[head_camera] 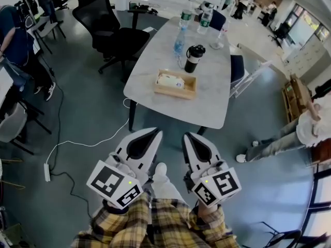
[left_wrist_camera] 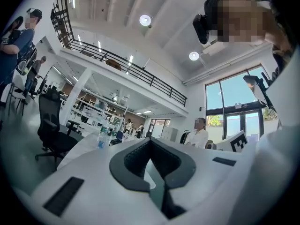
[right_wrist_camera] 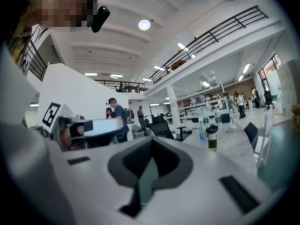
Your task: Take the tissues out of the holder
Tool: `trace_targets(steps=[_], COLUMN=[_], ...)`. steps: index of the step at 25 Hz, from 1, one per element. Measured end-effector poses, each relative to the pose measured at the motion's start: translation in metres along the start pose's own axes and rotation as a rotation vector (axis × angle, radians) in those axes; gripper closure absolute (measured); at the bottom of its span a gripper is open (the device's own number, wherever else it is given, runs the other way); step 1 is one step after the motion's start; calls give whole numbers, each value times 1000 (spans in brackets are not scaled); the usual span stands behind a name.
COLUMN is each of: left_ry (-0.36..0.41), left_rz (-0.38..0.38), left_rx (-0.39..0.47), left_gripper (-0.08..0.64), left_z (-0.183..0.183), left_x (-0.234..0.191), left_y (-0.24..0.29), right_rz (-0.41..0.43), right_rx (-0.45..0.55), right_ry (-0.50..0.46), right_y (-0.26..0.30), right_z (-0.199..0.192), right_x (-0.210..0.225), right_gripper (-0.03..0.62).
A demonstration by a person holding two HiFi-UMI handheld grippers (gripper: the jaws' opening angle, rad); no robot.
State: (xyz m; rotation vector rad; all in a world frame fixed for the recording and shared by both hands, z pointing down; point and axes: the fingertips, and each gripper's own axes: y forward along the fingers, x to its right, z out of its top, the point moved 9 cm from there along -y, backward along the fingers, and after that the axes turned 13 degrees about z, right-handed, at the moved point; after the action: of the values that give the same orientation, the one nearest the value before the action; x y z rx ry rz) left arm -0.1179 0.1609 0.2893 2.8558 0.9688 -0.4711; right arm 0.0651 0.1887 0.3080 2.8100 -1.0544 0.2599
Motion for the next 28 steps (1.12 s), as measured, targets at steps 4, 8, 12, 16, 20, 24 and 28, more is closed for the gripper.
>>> trace_targets(steps=[4,8,12,16,20,24,28], left_ry=[-3,0,2,8,5,10,10], left_rz=[-1,7,13,23,52,60,46], left_rx=[-9,-9,-7,-19,-27,-36,-50], left_gripper=[541,541,543,542,541,541,541], left_z=[5,8,7,5,9,11,16], left_x=[-8,-17,-17,-22,-36,-52,-72], left_y=[49,91,124,147,163,184,213], right_rz=[-10,-5,6,9,22,18,-6], right_rx=[1,2,4,3,-4,-6,2], right_ry=[12,15,13,22,41,50,55], right_y=[19,36,44,54,68,84,106], right_z=[14,24,30,32,33,34,41], right_x=[49,88,120,143,159,179,200], right_gripper=[583,583,583,583,583,583,583])
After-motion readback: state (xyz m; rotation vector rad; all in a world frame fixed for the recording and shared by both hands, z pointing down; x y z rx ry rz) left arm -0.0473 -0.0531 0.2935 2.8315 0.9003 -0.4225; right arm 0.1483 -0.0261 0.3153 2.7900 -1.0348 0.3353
